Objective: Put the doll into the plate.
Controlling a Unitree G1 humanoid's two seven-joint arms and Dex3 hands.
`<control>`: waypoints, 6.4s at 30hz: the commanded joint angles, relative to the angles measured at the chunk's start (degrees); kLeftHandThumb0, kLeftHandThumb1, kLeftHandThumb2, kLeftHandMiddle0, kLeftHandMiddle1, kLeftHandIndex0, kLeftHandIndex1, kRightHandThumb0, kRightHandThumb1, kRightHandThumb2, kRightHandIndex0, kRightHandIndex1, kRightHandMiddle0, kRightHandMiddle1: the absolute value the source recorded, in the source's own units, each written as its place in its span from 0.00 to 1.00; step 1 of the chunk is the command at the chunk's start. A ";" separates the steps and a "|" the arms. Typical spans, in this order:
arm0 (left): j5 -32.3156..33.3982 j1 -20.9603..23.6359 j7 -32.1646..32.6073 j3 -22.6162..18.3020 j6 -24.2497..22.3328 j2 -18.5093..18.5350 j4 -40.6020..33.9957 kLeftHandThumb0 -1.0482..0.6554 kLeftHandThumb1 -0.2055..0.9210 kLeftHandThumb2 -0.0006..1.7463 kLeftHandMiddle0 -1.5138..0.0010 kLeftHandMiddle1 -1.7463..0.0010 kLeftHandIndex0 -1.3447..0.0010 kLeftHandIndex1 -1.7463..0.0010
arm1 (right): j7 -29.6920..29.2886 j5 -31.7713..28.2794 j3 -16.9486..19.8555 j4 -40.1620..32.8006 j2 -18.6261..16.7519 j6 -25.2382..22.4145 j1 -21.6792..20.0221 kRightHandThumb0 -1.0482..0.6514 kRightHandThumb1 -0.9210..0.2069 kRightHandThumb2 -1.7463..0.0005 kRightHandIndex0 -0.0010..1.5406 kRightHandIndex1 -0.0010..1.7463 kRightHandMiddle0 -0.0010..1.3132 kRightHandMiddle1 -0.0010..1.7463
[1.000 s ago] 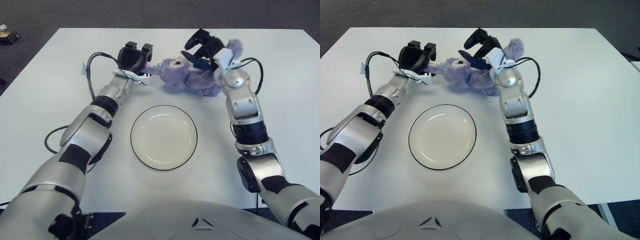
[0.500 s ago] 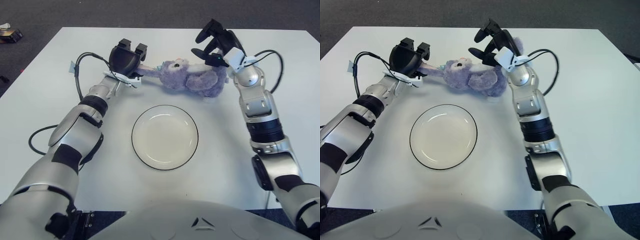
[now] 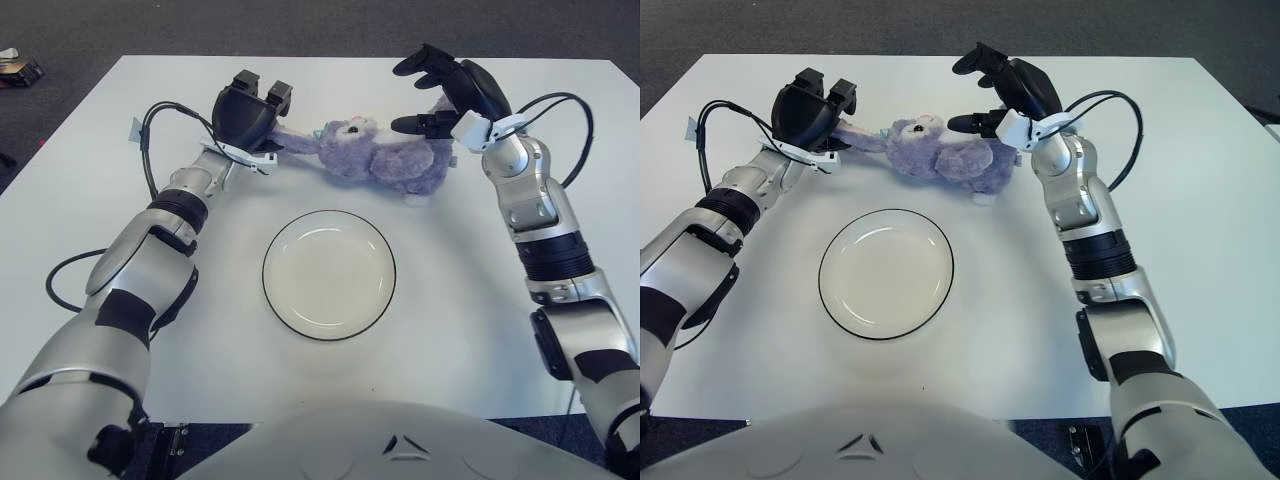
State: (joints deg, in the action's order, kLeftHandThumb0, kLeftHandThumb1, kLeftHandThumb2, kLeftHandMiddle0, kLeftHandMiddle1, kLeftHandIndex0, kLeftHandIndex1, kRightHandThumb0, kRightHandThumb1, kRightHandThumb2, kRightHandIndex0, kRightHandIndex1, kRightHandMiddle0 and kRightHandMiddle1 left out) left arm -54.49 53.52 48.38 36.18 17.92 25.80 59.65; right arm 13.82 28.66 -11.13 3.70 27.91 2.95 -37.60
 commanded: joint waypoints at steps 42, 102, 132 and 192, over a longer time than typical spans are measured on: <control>-1.24 -8.22 -4.48 -5.50 -0.41 4.41 -25.91 0.61 0.51 0.73 0.63 0.00 0.74 0.00 | 24.26 6.39 -8.37 7.45 5.30 -15.11 -8.68 0.15 0.00 0.91 0.13 0.00 0.18 0.00; -1.63 -16.53 -12.03 -12.27 2.43 3.35 -44.19 0.38 0.65 0.59 0.36 0.00 0.67 0.00 | 19.70 6.86 -17.72 39.66 -4.88 -11.66 -15.27 0.07 0.00 0.87 0.02 0.00 0.09 0.00; 0.90 -15.66 -12.39 -14.45 7.30 1.82 -41.41 0.37 0.63 0.61 0.35 0.00 0.66 0.00 | 17.82 7.00 -18.52 44.90 -1.74 -0.84 -14.13 0.38 0.11 0.82 0.56 0.95 0.51 0.73; 12.24 -9.01 -12.20 -20.60 13.72 0.03 -21.36 0.37 0.63 0.61 0.37 0.00 0.66 0.00 | 6.43 6.77 -10.78 19.25 7.47 0.65 -3.38 0.37 0.40 0.36 0.61 1.00 0.37 1.00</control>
State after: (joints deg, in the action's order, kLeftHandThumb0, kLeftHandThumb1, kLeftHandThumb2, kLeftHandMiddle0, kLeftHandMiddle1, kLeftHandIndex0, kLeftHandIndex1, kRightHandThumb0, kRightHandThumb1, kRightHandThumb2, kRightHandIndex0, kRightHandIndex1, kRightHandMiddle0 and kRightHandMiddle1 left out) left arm -44.29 42.39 37.34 16.30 30.85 26.36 35.00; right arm 20.88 36.38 -23.19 24.34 34.55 2.21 -43.20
